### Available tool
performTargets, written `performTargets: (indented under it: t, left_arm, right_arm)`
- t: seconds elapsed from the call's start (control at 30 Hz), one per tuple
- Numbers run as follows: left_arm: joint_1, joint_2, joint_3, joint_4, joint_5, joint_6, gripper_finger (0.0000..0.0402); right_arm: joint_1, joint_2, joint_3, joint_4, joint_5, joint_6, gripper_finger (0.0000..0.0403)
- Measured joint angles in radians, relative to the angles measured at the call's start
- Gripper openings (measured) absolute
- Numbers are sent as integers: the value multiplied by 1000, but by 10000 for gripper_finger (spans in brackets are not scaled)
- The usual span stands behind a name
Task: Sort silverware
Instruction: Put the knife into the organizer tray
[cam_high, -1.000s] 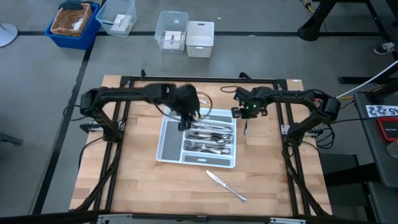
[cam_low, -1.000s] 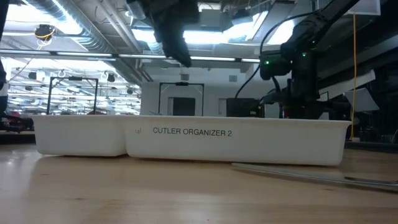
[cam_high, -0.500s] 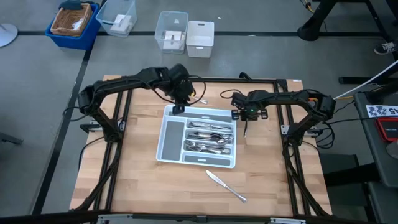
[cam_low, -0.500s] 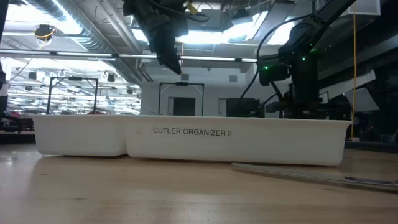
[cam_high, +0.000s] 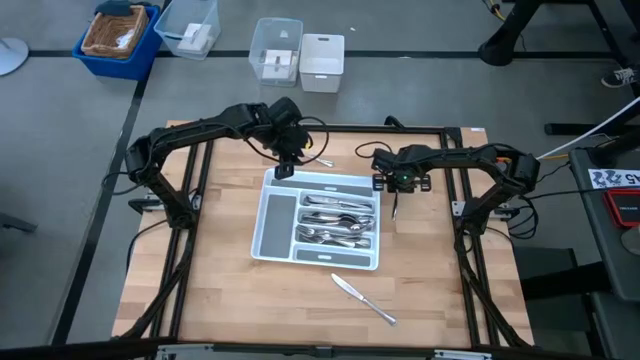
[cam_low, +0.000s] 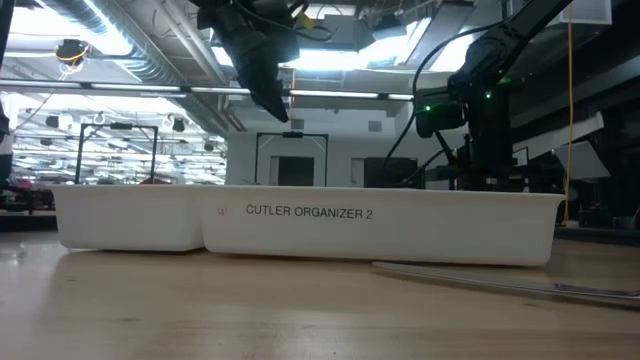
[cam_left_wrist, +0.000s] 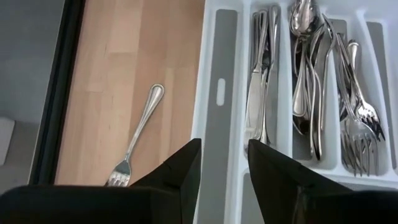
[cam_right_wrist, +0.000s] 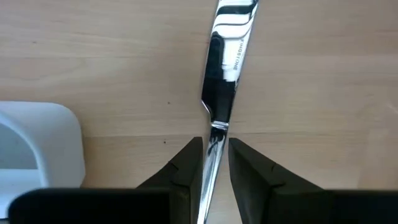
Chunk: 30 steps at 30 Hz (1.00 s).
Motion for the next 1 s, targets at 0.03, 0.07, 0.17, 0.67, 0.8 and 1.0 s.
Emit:
performTargets:
  t: [0.03,0.07,0.17,0.67,0.8,1.0]
  left_arm:
    - [0,0,0,-1,0,0,123]
    - [0,0,0,-1,0,0,123]
    - [0,0,0,-1,0,0,123]
    - [0,0,0,0,0,-4,123]
    - [0,0,0,0,0,-19,123]
    - [9,0,0,-3,0,-22,123]
  right_arm:
    - [0,0,0,-2,0,0,81]
    - [0,0,0,-1,0,0,81]
    - [0,-2,-29,31,-13,0,81]
    - [0,-6,-136,142,-40,-46,76]
    - [0,-6,-137,144,-41,-82,50]
    - [0,-6,-137,142,-63,-132,31]
